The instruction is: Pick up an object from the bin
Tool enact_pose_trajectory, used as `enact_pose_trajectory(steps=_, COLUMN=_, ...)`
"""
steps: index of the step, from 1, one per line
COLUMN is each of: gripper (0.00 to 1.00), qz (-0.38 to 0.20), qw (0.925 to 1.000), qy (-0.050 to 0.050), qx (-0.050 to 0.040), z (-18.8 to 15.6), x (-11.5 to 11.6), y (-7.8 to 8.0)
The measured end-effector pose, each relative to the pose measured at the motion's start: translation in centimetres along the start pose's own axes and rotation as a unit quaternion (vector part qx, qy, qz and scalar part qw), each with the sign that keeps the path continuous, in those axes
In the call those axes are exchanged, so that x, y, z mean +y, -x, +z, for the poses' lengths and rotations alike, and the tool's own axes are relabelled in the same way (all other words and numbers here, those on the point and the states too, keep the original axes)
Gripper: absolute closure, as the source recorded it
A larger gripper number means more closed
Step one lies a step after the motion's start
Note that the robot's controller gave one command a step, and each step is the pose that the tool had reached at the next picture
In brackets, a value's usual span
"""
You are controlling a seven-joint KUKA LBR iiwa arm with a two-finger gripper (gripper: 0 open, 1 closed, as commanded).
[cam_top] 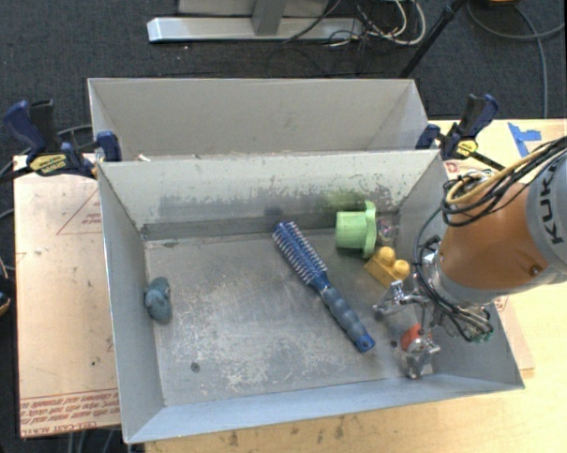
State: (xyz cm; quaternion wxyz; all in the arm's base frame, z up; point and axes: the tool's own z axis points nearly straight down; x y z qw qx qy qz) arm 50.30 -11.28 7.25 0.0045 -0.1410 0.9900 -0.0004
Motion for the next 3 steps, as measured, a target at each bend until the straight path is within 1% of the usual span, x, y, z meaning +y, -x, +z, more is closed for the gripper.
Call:
enact_pose_trajectory(steps=1, gripper=0.0, qz=-0.066, qw=0.9978, qy=0.005, qx=0.0029, z=0.1, x=-4.4, y=2.2)
enact_pose_trajectory(steps=2, gripper=1.0, qz=-0.069, qw=0.9976, qy=0.001, qx=0.0, z=-0.2, x=-4.7, y=2.3)
enact_pose_trajectory(steps=3, gripper=1.0, qz=-0.194, qw=0.9809, qy=-0.001, qx=-0.0002, z=-19.3, x=-3.2, y=2.2)
